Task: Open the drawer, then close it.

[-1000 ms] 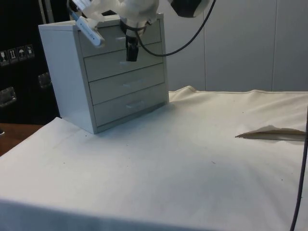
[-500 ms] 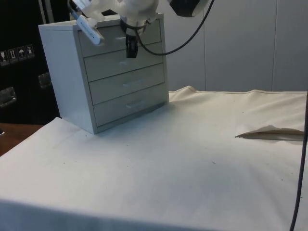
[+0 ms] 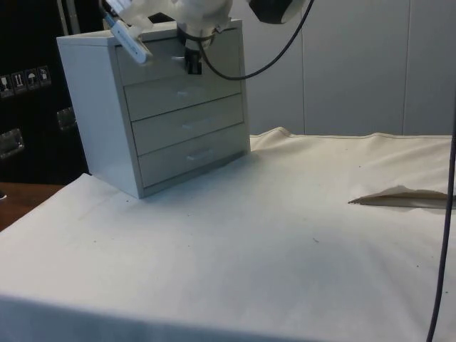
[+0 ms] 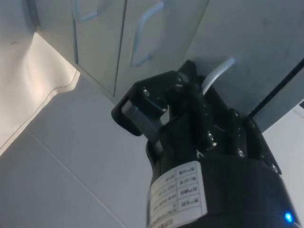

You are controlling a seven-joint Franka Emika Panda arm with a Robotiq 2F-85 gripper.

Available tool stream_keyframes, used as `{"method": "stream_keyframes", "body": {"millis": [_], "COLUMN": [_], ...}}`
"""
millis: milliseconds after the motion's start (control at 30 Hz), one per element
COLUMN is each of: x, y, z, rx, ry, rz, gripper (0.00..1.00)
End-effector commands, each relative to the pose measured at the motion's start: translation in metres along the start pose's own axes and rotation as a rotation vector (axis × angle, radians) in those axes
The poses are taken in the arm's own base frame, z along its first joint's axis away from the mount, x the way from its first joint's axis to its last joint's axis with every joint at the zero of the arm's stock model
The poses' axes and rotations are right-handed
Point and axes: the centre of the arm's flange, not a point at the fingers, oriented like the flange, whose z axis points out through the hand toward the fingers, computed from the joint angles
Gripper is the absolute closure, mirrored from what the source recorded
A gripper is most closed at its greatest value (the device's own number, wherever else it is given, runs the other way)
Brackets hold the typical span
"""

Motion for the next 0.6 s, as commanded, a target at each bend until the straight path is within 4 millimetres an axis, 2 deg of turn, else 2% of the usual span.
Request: {"method": "stream_keyframes", "body": {"millis": [0, 500, 533, 567], "x": [-0.0002, -0.0023, -0.0003, -0.0036], "y": [-0.0033, -0.0029, -0.0007, -0.0034], "z": [-0.0001, -0.0073, -0.0026, -0.0081], "rx": [0.014, 0.001, 0.000, 0.001], "ry": [0.008, 0.003, 0.001, 0.002], "rz": [-0.001, -0.005, -0.008, -0.004], "gripper": [0.99, 1.00, 1.00, 1.00]}}
